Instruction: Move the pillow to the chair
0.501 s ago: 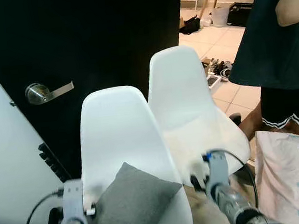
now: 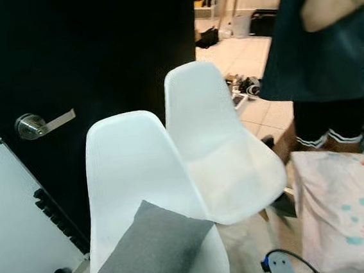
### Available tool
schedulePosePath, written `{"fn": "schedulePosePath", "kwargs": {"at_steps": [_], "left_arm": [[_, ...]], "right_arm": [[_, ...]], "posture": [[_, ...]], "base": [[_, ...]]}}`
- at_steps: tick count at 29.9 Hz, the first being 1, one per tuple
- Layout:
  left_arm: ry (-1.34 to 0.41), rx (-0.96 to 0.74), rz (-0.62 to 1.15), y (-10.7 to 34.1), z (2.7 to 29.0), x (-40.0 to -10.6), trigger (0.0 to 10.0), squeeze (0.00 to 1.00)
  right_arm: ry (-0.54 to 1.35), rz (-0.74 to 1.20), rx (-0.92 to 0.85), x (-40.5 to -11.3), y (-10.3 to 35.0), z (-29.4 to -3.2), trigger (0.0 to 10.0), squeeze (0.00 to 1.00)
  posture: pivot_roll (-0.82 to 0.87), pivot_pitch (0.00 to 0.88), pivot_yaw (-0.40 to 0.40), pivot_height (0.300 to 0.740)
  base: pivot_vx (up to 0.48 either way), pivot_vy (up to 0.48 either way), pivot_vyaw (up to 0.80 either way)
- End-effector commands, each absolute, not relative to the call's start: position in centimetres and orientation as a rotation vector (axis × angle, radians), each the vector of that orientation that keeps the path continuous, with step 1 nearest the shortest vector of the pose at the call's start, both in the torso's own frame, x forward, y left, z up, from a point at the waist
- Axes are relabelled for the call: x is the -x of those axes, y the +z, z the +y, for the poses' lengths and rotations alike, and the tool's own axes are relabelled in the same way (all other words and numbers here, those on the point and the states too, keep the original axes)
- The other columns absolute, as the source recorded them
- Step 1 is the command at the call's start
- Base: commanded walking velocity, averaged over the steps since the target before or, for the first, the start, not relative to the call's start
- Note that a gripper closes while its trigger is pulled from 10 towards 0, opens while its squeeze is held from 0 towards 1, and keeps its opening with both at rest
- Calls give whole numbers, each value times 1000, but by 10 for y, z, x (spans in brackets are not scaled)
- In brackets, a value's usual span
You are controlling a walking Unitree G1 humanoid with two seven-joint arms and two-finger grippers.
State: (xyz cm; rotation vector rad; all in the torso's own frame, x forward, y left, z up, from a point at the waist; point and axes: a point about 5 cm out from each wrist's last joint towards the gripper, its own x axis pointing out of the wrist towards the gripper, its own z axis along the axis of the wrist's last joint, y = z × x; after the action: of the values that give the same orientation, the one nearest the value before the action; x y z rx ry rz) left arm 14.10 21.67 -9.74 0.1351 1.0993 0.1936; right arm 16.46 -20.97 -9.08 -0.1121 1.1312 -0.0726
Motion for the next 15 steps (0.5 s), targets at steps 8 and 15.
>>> {"fn": "schedulePosePath", "kwargs": {"at_steps": [8, 15], "left_arm": [[192, -146, 1173, -104, 224, -118, 10000, 0], [187, -143, 1149, -102, 223, -126, 10000, 0]], "right_arm": [[-34, 1222, 213, -134, -99, -228, 10000, 0], [-29, 1205, 243, -133, -96, -241, 10000, 0]], "posture": [[-58, 39, 23, 740], [-69, 26, 22, 740]], "base": [[-480, 0, 0], [-480, 0, 0]]}}
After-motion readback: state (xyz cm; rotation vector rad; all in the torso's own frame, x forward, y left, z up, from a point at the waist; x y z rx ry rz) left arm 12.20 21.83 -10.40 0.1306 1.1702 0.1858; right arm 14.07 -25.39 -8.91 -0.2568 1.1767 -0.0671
